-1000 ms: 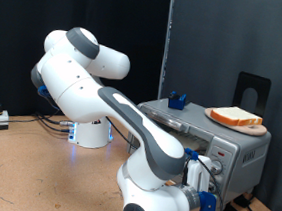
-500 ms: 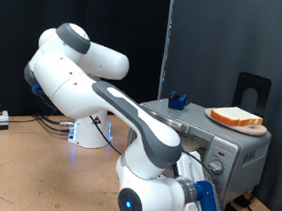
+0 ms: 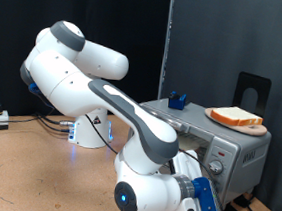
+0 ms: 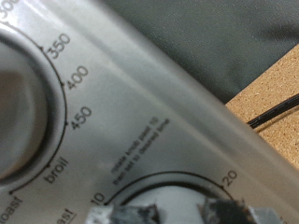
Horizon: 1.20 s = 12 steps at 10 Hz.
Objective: Make a piece of toast with the oven
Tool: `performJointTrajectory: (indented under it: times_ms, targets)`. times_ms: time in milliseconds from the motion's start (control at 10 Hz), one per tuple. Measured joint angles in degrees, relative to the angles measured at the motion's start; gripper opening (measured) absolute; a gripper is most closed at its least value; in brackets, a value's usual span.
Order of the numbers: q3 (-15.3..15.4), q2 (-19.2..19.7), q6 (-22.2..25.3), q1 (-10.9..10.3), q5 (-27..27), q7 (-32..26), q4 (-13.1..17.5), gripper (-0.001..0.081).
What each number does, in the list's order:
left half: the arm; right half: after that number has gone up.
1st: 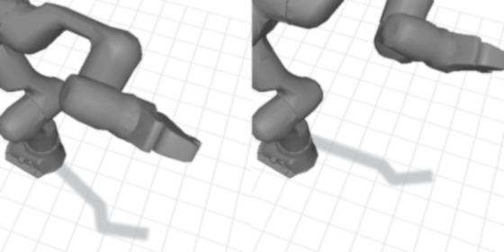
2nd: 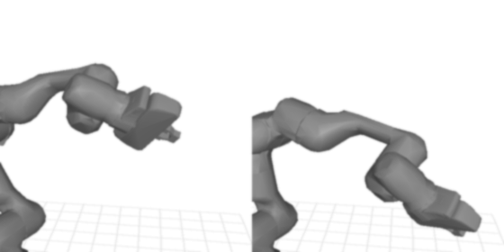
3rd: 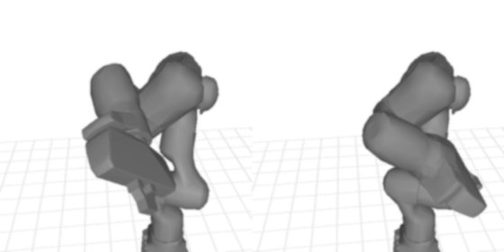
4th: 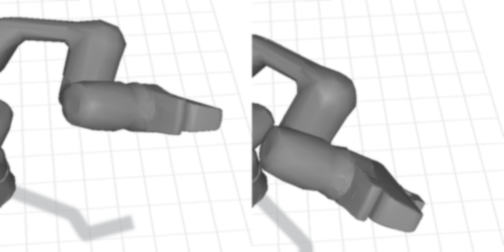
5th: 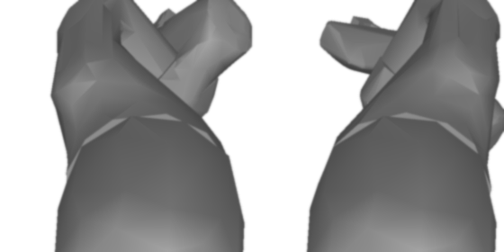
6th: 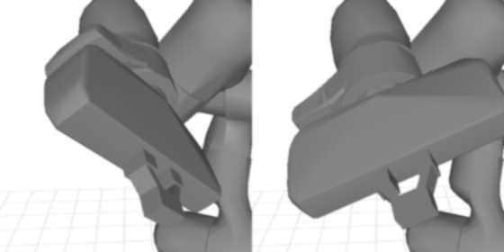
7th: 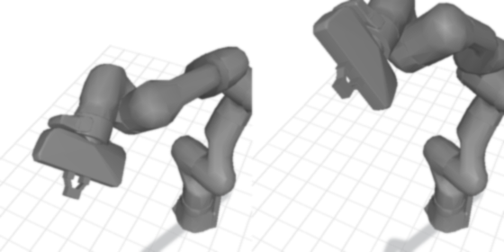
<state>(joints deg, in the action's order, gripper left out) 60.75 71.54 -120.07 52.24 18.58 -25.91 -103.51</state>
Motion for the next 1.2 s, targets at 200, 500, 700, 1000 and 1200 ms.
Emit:
performJointTrajectory:
  times_ms: [200, 500, 700, 1000, 1200]
  targets:
    - [0.0, 0.0, 0.0, 0.0, 0.0, 0.0, 0.0, 0.0096]
    - [0.2, 0.0, -0.7, -0.1, 0.5, 1.4, 0.9, 0.0106]
    - [0.3, 0.0, -0.4, -0.3, 0.8, 3.2, 2.4, 0.0282]
    - [0.2, -0.6, 9.5, 0.5, 0.9, 11.6, 6.0, 0.0602]
    - [-1.1, -2.8, 17.8, 1.7, 0.7, 20.0, 8.1, 0.0794]
